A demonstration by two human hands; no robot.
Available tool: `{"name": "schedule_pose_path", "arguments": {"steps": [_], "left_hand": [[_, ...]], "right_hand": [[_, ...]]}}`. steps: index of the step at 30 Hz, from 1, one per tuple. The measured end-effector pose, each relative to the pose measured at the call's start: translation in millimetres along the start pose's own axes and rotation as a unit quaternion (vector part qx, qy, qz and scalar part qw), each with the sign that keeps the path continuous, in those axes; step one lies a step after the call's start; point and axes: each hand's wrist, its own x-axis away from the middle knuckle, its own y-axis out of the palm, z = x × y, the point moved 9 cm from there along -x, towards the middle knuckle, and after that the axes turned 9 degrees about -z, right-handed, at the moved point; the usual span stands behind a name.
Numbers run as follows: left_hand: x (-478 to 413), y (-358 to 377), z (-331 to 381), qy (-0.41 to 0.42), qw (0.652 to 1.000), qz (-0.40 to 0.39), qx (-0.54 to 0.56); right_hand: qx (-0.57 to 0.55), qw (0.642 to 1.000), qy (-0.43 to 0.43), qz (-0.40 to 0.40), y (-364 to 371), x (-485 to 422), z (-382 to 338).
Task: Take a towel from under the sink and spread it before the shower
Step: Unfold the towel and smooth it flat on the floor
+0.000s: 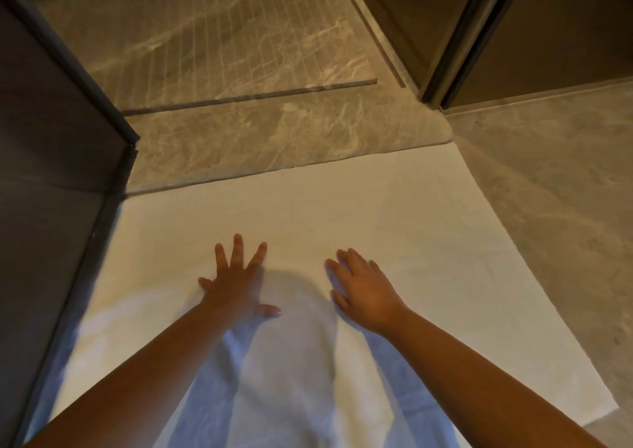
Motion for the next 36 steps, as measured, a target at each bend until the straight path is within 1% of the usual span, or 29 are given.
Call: {"name": "schedule_pose_path", "arguments": {"steps": [2,8,12,14,17,22,24,26,28,30,31,33,35,36], "left_hand": [[-2.2,1.2,-1.6,-0.012,1.0,-0.014,-0.013],[-2.7,13.3,2.8,-0.031,0.997,-0.065,-0.005],[-2.0,14.3,1.6,-0.054,0.993,-0.106,-0.011],[-3.8,13.8,1.5,-0.061,0.991,-0.117,-0.012],[-3.7,13.6,1.4,-0.071,0.988,-0.135,-0.014],[-6.1,12.9,0.7,-0.075,0.987,-0.14,-0.019],[-6.2,12.7,0.1,-0.075,0.987,-0.14,-0.022],[-5.8,12.5,-0.2,-0.076,0.987,-0.142,-0.025],[-5.3,12.5,0.7,-0.073,0.987,-0.142,-0.025],[-4.7,11.3,1.4,-0.069,0.988,-0.137,-0.02],[-4.1,10.4,1.9,-0.065,0.989,-0.134,-0.017],[-3.0,9.6,4.5,-0.054,0.99,-0.129,-0.013],[-1.0,7.6,7.0,-0.038,0.993,-0.109,0.003],[-0.8,4.2,6.5,-0.028,0.996,-0.084,0.017]], "right_hand": [[-0.003,1.0,-0.018,0.017,-9.0,-22.3,-10.7],[-0.027,0.999,-0.02,0.012,-24.2,-89.1,-35.3],[-0.008,1.0,-0.004,0.0,-29.5,-118.2,-24.9],[-0.006,0.999,0.031,0.011,-38.0,-124.9,1.7],[-0.034,0.994,0.101,0.033,-53.6,-120.3,58.0],[-0.086,0.965,0.241,0.063,-61.6,-76.6,165.3],[-0.099,0.955,0.274,0.053,-61.9,-64.5,186.7],[-0.112,0.95,0.287,0.043,-64.1,-61.5,184.3],[-0.113,0.956,0.266,0.051,-67.9,-64.6,156.6],[-0.09,0.974,0.199,0.054,-63.4,-72.4,105.5],[-0.078,0.983,0.158,0.044,-55.7,-76.4,75.5],[-0.058,0.994,0.089,0.0,-34.7,-82.6,22.9],[-0.054,0.995,0.066,-0.043,-20.2,-85.7,-3.5],[-0.06,0.994,0.068,-0.053,-18.7,-86.9,-6.5]]}}
